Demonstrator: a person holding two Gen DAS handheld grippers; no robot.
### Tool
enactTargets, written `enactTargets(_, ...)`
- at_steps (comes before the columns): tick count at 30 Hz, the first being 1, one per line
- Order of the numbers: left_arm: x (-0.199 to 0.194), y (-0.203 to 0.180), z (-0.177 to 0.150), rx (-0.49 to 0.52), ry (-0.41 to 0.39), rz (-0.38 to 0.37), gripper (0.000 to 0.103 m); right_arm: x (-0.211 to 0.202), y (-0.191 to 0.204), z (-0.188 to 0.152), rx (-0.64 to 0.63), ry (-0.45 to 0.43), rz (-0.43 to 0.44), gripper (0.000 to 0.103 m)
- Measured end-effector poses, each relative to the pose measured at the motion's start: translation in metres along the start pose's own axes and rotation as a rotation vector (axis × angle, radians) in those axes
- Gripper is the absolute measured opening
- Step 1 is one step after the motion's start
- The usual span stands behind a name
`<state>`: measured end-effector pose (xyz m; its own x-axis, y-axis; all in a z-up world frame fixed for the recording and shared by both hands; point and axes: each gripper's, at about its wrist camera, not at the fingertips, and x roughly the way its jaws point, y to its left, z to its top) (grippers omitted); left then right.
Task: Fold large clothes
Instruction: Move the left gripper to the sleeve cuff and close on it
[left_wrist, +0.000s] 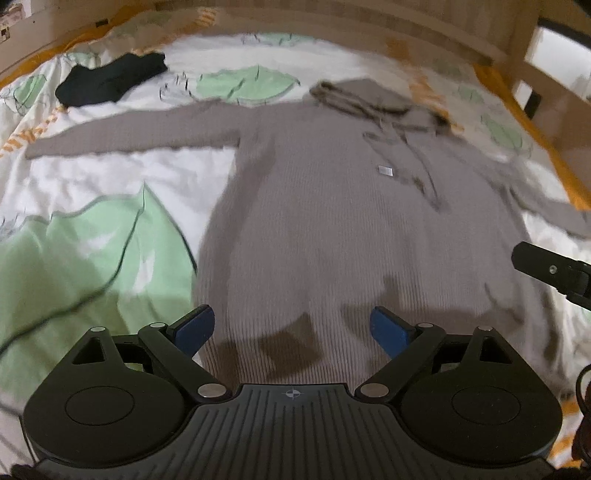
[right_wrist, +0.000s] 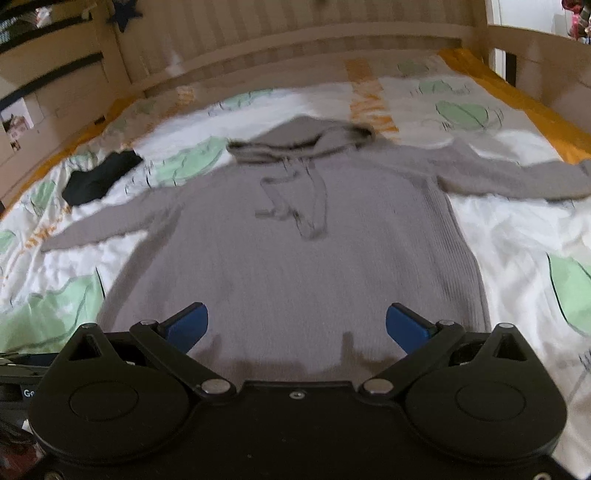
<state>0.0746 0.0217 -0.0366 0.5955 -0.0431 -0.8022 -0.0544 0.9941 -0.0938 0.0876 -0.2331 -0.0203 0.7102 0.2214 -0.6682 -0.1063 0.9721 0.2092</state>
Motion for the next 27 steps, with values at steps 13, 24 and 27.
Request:
enactTargets(13, 0.024, 0.064, 0.088, -0.050, -0.195, -0.021, 0.092, 0.036, 0.017, 0.055, -0.077, -0.166, 0.072, 0.103)
enactTargets(24, 0.094, 0.167, 0.134, -0.183, -0.194, -0.020, 0.092, 0.106, 0.031, 0.064, -0.068, -0.045, 0.096, 0.103)
enactTargets(27, 0.111, 0.196, 0.144, -0.203, -0.189, 0.051, 0.092, 0.120, 0.032, 0.061, -0.067, -0.023, 0.086, 0.103)
